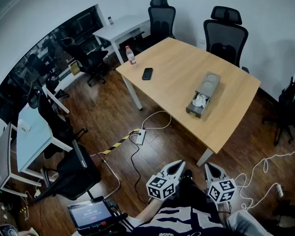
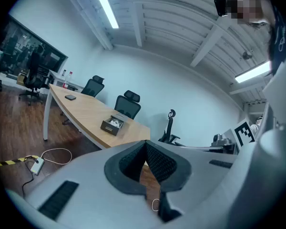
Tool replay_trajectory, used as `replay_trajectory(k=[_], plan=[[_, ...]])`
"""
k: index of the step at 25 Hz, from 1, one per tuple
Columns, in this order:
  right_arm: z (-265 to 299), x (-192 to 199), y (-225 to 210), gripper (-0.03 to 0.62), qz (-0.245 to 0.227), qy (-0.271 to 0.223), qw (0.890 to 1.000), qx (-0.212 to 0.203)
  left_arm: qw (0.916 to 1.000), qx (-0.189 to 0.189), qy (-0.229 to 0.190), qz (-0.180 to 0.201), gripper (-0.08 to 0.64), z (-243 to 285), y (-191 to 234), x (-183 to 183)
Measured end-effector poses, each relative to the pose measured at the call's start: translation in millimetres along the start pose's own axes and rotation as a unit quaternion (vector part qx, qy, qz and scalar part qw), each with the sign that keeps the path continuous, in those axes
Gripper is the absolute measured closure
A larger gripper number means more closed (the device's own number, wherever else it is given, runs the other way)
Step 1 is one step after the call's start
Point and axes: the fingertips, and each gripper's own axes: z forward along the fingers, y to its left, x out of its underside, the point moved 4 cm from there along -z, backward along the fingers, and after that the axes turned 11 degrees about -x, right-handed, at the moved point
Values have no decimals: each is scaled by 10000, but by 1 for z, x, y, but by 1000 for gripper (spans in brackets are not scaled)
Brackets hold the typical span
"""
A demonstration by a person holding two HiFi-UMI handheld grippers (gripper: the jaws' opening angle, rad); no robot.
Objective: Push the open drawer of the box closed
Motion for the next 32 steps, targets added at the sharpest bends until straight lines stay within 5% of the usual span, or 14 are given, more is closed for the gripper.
replay_trajectory(k=[13,32], plan=[[134,-72,-122,595,-130,267,9991,-287,9978,-604,-272,-29,561,127,80,-82],[268,-44,-219,595,-107,1505,9879,-351,9932,-1129,263,-48,561,205,135,-101]])
